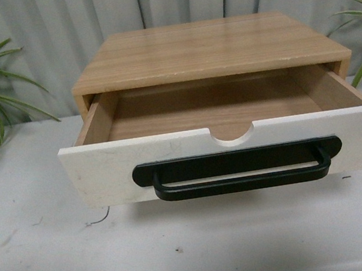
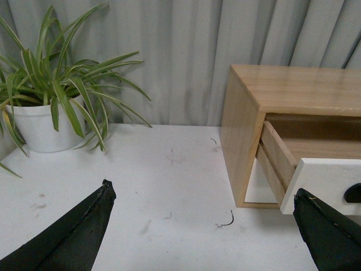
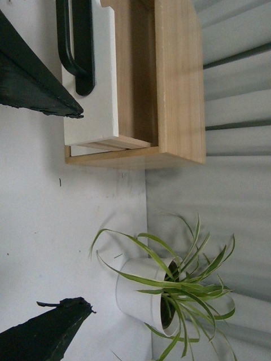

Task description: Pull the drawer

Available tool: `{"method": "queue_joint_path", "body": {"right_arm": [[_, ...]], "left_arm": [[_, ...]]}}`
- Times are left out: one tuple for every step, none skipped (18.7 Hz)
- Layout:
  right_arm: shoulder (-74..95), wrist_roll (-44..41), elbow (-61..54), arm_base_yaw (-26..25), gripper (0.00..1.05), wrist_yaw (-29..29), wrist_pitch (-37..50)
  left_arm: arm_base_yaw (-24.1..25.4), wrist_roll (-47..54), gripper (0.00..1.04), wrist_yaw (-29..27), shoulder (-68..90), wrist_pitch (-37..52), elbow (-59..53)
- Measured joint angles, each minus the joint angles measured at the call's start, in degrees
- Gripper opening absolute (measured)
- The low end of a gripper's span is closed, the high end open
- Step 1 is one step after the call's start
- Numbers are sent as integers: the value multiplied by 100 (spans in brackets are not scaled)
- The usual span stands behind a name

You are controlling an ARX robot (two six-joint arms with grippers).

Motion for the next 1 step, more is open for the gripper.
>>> {"method": "queue_joint_path", "body": {"right_arm": [[0, 0, 0, 0, 98, 0, 0]], "left_arm": [[0, 0, 98, 0, 0, 0, 0]]}}
